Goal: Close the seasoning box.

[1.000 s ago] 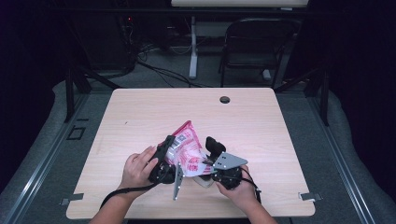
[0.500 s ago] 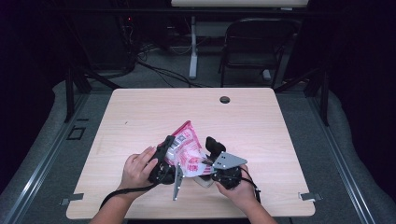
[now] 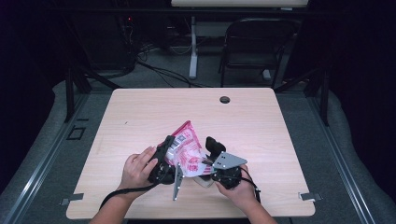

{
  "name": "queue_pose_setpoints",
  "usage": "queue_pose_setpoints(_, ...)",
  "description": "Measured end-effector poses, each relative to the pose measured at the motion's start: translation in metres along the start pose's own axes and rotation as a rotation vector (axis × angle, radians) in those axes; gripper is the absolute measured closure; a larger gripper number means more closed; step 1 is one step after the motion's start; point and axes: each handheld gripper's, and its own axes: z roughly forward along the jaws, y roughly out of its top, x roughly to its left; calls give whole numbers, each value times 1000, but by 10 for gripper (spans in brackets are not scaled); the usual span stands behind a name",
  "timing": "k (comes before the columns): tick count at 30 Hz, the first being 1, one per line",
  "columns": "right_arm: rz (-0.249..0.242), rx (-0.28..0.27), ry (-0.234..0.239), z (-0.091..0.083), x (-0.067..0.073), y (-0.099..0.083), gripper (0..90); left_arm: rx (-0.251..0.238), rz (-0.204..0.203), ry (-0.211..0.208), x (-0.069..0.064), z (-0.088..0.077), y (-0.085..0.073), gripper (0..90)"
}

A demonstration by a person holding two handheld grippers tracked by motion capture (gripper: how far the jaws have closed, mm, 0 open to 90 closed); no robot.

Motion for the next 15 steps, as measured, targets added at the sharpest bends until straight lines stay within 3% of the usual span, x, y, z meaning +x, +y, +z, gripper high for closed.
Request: queue_pose_setpoints(15, 2, 3, -2, 0, -1, 0, 876, 3, 5, 2, 1, -1, 2, 646)
